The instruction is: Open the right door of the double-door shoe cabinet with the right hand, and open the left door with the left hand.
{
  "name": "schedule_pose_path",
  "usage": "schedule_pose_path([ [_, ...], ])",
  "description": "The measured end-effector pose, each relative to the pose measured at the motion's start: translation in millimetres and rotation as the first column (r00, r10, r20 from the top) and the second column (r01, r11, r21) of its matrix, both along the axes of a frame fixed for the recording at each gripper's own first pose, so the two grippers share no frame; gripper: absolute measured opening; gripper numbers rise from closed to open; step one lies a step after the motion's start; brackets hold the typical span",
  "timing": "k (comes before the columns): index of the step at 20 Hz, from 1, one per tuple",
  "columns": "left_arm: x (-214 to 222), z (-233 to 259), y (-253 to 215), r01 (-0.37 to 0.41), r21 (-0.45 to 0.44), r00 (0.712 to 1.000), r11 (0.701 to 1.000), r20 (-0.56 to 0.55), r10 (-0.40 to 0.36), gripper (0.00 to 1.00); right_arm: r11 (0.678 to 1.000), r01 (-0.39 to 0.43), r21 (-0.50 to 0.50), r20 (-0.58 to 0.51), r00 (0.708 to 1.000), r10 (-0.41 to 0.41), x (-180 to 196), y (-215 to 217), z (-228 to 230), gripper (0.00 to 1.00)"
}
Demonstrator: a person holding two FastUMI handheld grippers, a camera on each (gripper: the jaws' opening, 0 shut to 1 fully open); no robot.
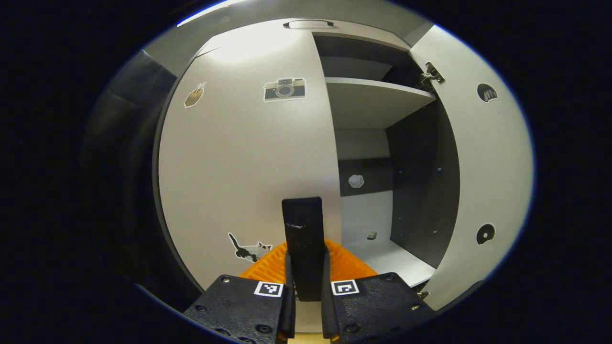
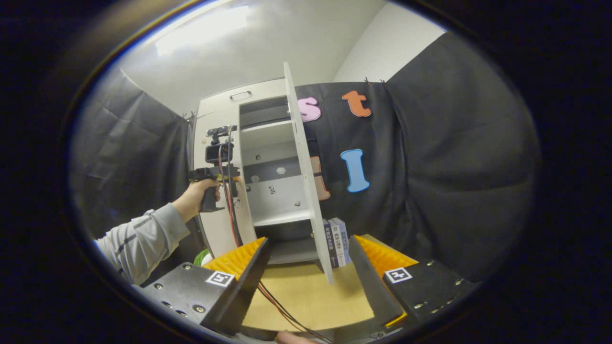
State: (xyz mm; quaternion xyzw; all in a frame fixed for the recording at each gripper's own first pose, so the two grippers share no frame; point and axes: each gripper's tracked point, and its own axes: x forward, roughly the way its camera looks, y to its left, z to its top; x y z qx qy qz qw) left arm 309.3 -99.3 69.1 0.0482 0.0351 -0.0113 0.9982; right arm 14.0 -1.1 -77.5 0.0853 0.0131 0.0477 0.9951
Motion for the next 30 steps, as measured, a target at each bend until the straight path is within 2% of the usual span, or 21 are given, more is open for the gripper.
schedule_pose_path([
  [3, -19, 2, 4, 0.035, -0.012, 0.999, 0.999, -0.019, -0.036, 0.22, 1.0, -0.001, -0.007, -0.012, 1.0, 0.001, 5, 7, -4, 0.98],
  [8, -42, 2, 11, 0.05, -0.005, 0.997, 0.999, -0.051, -0.05, 0.22, 1.0, -0.02, 0.015, -0.04, 0.999, 0.02, 1, 24, -8, 0.98],
  [9, -50, 2, 15, 0.047, -0.005, 0.997, 0.999, -0.054, -0.047, 0.22, 0.999, -0.027, 0.019, -0.036, 0.999, 0.028, -2, 28, -5, 0.94],
  [10, -56, 4, 17, 0.045, 0.002, 0.998, 0.999, -0.053, -0.045, 0.22, 0.999, -0.028, 0.024, -0.031, 0.999, 0.028, -2, 29, -2, 0.98],
  [14, -84, 7, 31, 0.05, 0.014, 0.997, 0.999, -0.051, -0.049, 0.22, 1.0, -0.006, 0.018, -0.019, 1.0, 0.006, -2, 30, 4, 0.98],
  [17, -103, 9, 42, 0.078, -0.017, 0.996, 0.997, -0.046, -0.079, 0.22, 1.0, 0.001, 0.023, -0.025, 1.0, -0.001, -3, 33, 3, 0.98],
  [21, -126, 14, 60, 0.068, 0.014, 0.997, 0.998, -0.041, -0.067, 0.22, 1.0, 0.025, -0.003, -0.044, 0.999, -0.025, 3, 33, -3, 0.98],
  [28, -163, 21, 105, 0.068, 0.018, 0.998, 0.997, -0.007, -0.068, 0.22, 1.0, 0.013, -0.008, -0.054, 0.998, -0.013, 5, 50, -4, 0.98],
  [29, -167, 21, 112, 0.062, 0.026, 0.998, 0.998, -0.003, -0.061, 0.22, 1.0, 0.012, -0.01, -0.054, 0.998, -0.012, 5, 54, -5, 0.94],
  [30, -170, 23, 118, 0.053, 0.034, 0.999, 0.998, -0.001, -0.053, 0.21, 1.0, 0.011, -0.013, -0.051, 0.999, -0.011, 5, 57, -5, 0.94],
])
